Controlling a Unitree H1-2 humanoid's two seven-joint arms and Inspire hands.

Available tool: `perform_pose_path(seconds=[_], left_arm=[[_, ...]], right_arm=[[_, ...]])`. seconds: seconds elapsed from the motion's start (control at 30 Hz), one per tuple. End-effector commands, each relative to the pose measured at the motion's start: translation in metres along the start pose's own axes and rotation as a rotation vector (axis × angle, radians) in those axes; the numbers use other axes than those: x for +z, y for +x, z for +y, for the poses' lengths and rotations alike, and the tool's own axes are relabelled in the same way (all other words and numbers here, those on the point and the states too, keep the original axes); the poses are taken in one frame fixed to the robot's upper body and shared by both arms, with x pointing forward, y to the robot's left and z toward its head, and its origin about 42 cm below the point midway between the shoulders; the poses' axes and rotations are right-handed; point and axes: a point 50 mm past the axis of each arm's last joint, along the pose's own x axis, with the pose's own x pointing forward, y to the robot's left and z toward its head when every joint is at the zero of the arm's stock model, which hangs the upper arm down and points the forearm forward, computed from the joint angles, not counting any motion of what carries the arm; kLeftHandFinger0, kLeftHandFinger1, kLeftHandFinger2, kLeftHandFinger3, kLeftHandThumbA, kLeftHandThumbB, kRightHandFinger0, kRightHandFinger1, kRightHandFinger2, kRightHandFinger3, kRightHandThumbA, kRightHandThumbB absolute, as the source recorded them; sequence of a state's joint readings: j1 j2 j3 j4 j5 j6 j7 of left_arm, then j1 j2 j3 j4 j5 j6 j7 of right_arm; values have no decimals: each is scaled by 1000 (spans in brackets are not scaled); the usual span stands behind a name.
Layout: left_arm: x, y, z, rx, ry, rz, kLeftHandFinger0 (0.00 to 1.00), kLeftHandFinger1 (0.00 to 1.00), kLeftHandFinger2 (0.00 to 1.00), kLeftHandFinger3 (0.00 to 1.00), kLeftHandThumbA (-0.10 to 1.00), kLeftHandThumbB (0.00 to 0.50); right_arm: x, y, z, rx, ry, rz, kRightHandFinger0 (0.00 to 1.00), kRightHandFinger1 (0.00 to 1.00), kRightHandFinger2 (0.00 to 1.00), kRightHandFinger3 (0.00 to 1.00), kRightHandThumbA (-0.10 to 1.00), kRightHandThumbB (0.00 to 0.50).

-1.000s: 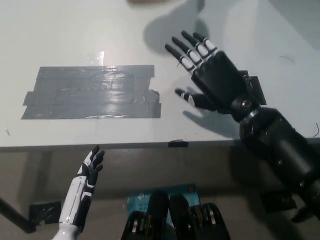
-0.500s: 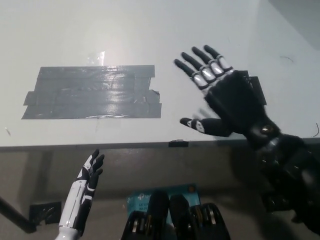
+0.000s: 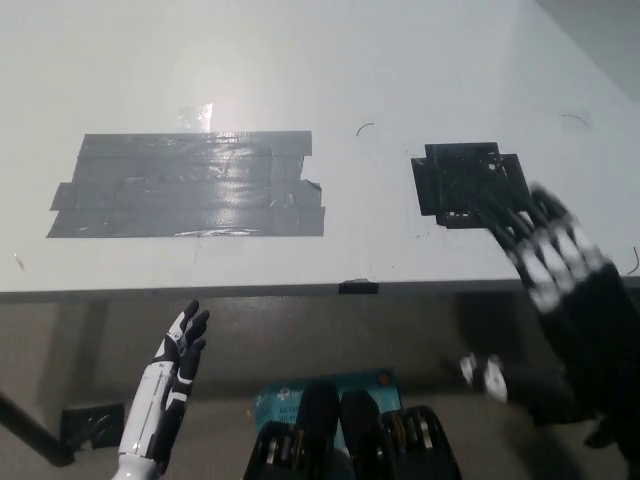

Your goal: A stack of plates is kept in the middle of the desk close to the robot and the robot grabs the stack with its right hand, picks it up and hands it to a person.

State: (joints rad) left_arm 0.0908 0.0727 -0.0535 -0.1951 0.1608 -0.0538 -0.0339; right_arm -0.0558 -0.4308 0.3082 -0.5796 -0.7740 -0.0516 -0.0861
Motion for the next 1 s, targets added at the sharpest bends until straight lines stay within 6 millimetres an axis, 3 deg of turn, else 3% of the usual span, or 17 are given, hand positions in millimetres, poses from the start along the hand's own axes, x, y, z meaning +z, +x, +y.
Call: perform_pose_path(seconds=[0.0, 0.1, 0.23, 0.5, 0.97], left_arm=[[11, 1, -1, 7, 0, -58, 1000, 1000, 1000, 1000, 955, 0], [10, -7, -1, 11, 6, -49, 1000, 1000, 1000, 1000, 961, 0], [11, -1, 2, 17, -2, -63, 1000, 1000, 1000, 1000, 955, 0], [10, -4, 2, 18, 2, -55, 1000, 1000, 1000, 1000, 971, 0], [5, -13, -1, 13, 20, -28, 1000, 1000, 1000, 1000, 924, 0]], right_arm=[[10, -35, 13, -3, 311, 171, 1000, 1000, 1000, 1000, 1000, 337], [1, -55, 52, 70, 392, 286, 1000, 1000, 1000, 1000, 1000, 326], [-12, -57, 84, 122, 431, 336, 1000, 1000, 1000, 1000, 1000, 334], [-25, -67, 112, 193, 500, 393, 1000, 1000, 1000, 1000, 1000, 305], [-28, -74, 123, 254, 587, 430, 1000, 1000, 1000, 1000, 1000, 327]])
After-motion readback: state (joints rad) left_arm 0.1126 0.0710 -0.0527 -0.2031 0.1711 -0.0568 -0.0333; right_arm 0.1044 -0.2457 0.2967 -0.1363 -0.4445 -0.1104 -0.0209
